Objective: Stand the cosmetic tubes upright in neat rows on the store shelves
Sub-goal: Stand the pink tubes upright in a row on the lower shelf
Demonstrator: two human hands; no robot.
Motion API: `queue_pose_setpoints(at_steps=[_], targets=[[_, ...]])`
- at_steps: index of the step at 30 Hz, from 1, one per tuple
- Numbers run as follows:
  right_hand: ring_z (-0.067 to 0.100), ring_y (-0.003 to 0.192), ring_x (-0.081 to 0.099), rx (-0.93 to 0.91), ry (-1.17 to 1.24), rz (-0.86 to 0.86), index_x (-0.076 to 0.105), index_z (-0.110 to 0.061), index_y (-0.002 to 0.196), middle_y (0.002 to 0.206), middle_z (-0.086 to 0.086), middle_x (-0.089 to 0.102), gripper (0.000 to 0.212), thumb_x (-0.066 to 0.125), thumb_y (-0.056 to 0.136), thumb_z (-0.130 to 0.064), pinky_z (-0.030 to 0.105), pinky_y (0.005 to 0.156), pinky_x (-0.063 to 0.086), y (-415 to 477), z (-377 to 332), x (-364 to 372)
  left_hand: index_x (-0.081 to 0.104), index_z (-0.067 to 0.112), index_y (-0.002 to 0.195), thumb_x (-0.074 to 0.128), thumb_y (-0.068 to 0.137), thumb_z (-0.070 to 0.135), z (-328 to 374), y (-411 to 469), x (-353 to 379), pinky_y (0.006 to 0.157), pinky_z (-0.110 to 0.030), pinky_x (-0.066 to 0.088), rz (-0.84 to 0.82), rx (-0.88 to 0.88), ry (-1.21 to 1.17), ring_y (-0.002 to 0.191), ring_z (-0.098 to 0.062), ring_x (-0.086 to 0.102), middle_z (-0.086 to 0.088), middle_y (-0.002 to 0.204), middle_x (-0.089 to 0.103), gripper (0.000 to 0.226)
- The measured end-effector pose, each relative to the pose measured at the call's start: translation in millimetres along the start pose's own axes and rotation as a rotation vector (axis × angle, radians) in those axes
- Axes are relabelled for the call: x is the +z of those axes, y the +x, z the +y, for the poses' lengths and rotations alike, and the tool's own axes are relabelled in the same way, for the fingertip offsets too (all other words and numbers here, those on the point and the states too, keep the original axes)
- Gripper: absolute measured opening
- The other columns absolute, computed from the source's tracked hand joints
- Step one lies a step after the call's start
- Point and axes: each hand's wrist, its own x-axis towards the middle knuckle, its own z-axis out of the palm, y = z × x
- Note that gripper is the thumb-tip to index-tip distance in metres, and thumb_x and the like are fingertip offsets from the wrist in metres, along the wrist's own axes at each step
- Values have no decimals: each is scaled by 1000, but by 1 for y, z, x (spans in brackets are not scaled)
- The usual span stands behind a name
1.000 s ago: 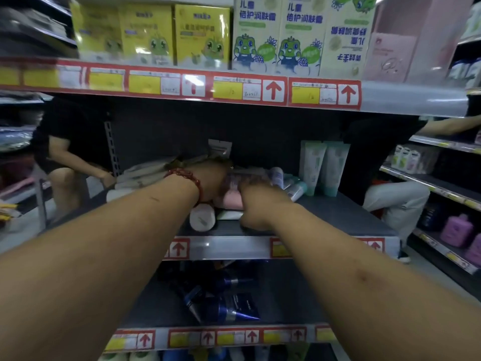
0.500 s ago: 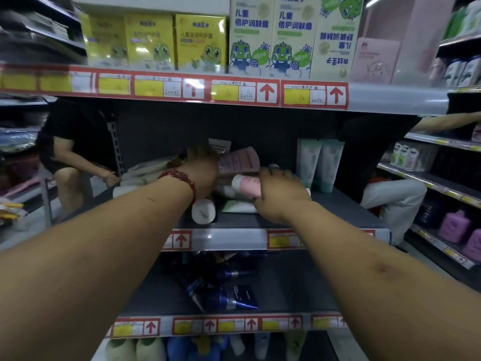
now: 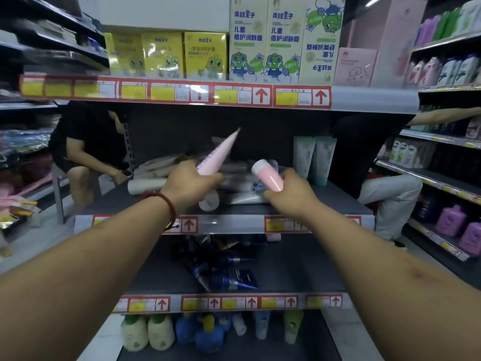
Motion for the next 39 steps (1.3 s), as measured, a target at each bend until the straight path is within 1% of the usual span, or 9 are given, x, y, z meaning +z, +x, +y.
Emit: queue_pose_setpoints(at_steps=[4,8,15,19,23,30,33,36,39], targets=[[20,70,57,148,395,-33,57,-15,103,90,5,61,45,80,73,-39,33,59,50,-27,0,-4,62,10,104,75,81,29,1,-44,1,48,-24,31,-202,-188,-570,48,-18,47,-4,65,58,32],[24,54,54,217,714,-222,61,-4,106,77,14,57,32,76,83,-20,31,51,48,-61,2,-3,54,12,104,63,89,21,-6,-82,10,45,-21,31,-286,-225,-741,47,-18,45,-6,63,55,20],[32,75,70,310,824,-251,61,-7,110,91,16,71,34,71,86,-29,47,76,60,-102,22,12,61,11,96,64,86,30,-36,-136,25,48,-27,47,-504,-289,-787,57,-19,58,-6,76,63,22],[31,91,70,412,758,-251,65,-16,98,100,14,72,23,70,86,-34,42,80,57,-124,44,22,66,13,94,65,88,29,-56,-157,40,52,-27,47,-468,-385,-728,59,-16,54,-3,78,59,17],[33,92,72,476,701,-282,65,-15,100,98,16,73,23,71,83,-30,46,84,58,-132,74,34,68,7,107,76,72,33,-76,-169,58,56,-33,54,-519,-454,-591,68,-23,64,-14,87,66,44],[14,42,45,601,652,-138,66,3,99,64,11,65,27,73,77,-12,25,45,34,-134,128,64,68,10,111,75,87,13,-115,-176,103,59,-31,58,-641,-525,-456,70,-18,74,-9,84,77,25],[12,46,54,566,727,-73,66,-1,107,79,11,71,30,76,79,-6,26,44,43,-129,147,70,71,6,108,77,84,13,-120,-164,124,53,-27,56,-581,-534,-485,65,-16,73,-8,85,77,25],[19,74,70,521,790,-15,65,-19,113,99,6,73,37,77,80,-7,36,59,58,-117,161,74,72,7,106,81,82,19,-121,-143,144,69,-36,58,-528,-509,-502,75,-22,72,-14,93,76,29],[15,69,67,464,777,7,64,-24,116,105,6,74,38,79,81,-17,23,46,48,-104,170,80,74,9,103,81,82,22,-117,-122,162,72,-38,60,-473,-514,-590,77,-22,72,-12,95,77,26]])
